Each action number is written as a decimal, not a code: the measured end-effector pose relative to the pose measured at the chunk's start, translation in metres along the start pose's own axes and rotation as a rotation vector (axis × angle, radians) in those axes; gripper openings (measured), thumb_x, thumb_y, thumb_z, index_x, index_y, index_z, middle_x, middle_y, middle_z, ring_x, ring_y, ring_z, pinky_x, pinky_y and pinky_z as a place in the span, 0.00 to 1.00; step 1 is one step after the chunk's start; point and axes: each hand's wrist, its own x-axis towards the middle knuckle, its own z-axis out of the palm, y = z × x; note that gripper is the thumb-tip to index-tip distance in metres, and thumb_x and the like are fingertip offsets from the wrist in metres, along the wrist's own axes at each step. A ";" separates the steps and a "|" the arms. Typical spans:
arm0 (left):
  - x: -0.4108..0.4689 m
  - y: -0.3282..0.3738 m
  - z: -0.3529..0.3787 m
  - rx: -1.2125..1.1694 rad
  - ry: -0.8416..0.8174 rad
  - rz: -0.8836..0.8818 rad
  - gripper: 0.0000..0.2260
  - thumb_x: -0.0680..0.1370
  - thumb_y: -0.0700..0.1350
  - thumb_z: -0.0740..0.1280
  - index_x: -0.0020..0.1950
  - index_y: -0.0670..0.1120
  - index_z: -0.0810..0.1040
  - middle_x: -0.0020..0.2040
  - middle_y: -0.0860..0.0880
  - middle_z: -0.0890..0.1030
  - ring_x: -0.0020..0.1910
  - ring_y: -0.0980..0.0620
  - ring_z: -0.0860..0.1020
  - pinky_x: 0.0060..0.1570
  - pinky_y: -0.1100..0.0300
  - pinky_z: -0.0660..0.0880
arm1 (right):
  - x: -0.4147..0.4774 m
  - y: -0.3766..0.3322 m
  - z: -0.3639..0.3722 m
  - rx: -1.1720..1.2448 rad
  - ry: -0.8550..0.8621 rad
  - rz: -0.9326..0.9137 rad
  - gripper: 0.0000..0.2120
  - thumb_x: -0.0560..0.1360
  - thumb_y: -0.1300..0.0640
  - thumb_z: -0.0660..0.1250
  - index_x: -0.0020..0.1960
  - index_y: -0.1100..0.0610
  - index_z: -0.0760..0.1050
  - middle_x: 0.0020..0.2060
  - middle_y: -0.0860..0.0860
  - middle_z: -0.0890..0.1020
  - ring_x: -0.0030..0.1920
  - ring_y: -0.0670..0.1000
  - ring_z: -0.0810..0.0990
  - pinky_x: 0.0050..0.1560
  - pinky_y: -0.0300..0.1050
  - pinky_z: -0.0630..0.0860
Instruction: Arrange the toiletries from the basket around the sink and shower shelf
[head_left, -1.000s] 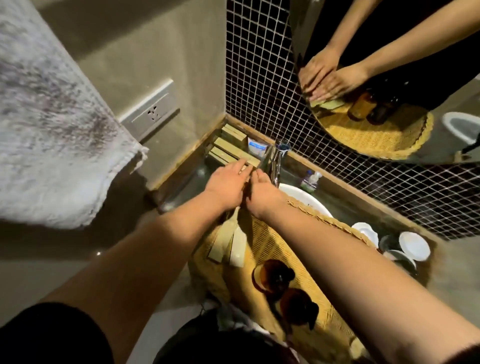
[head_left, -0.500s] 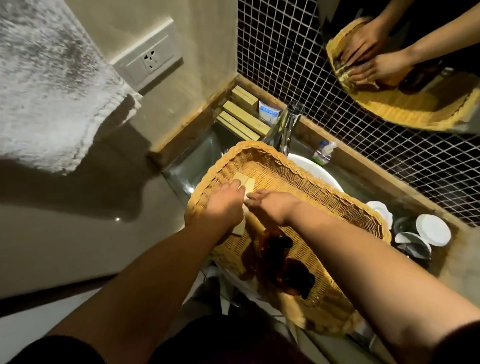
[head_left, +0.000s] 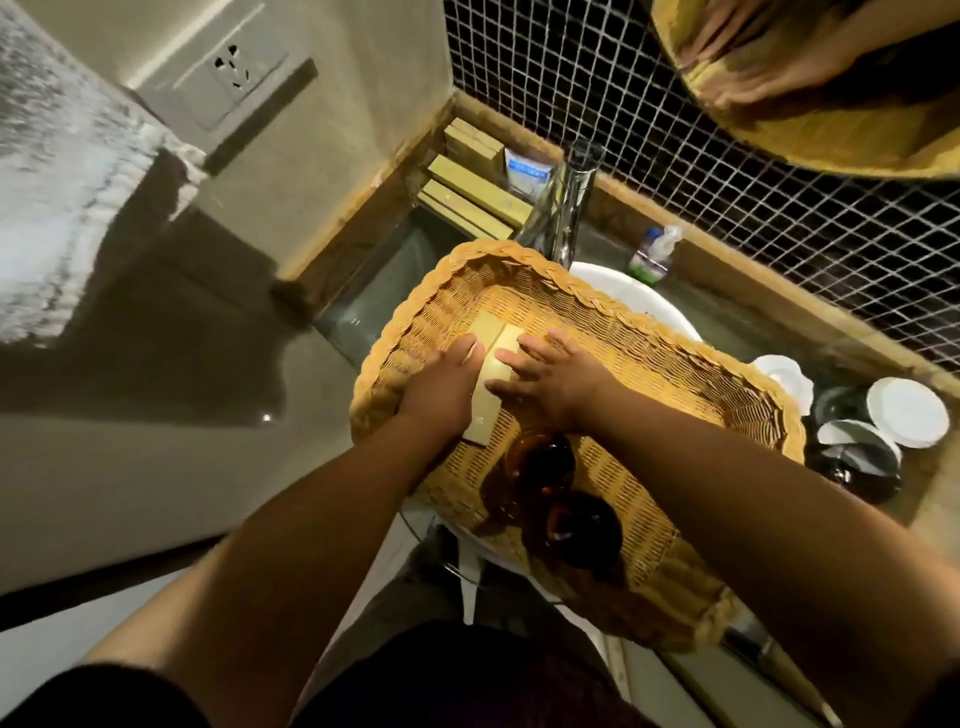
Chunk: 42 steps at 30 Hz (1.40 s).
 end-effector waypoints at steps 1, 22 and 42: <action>0.003 0.003 0.000 0.004 -0.003 0.015 0.30 0.79 0.46 0.67 0.79 0.51 0.57 0.79 0.53 0.55 0.69 0.41 0.66 0.54 0.49 0.76 | -0.004 0.003 0.001 0.000 0.010 0.014 0.29 0.79 0.34 0.46 0.78 0.34 0.42 0.81 0.47 0.44 0.79 0.58 0.39 0.76 0.63 0.39; 0.050 0.049 -0.001 0.112 -0.021 0.484 0.30 0.78 0.50 0.68 0.78 0.57 0.61 0.80 0.49 0.56 0.68 0.39 0.66 0.54 0.49 0.76 | -0.079 0.017 0.052 0.258 0.149 0.215 0.41 0.74 0.52 0.72 0.78 0.43 0.51 0.80 0.58 0.50 0.79 0.62 0.47 0.75 0.57 0.53; 0.052 0.023 -0.003 0.219 -0.016 0.366 0.33 0.77 0.45 0.69 0.77 0.61 0.61 0.79 0.51 0.58 0.66 0.44 0.65 0.59 0.50 0.72 | -0.064 0.016 0.060 0.189 0.182 0.302 0.26 0.80 0.57 0.62 0.76 0.58 0.61 0.70 0.61 0.68 0.72 0.61 0.64 0.72 0.54 0.63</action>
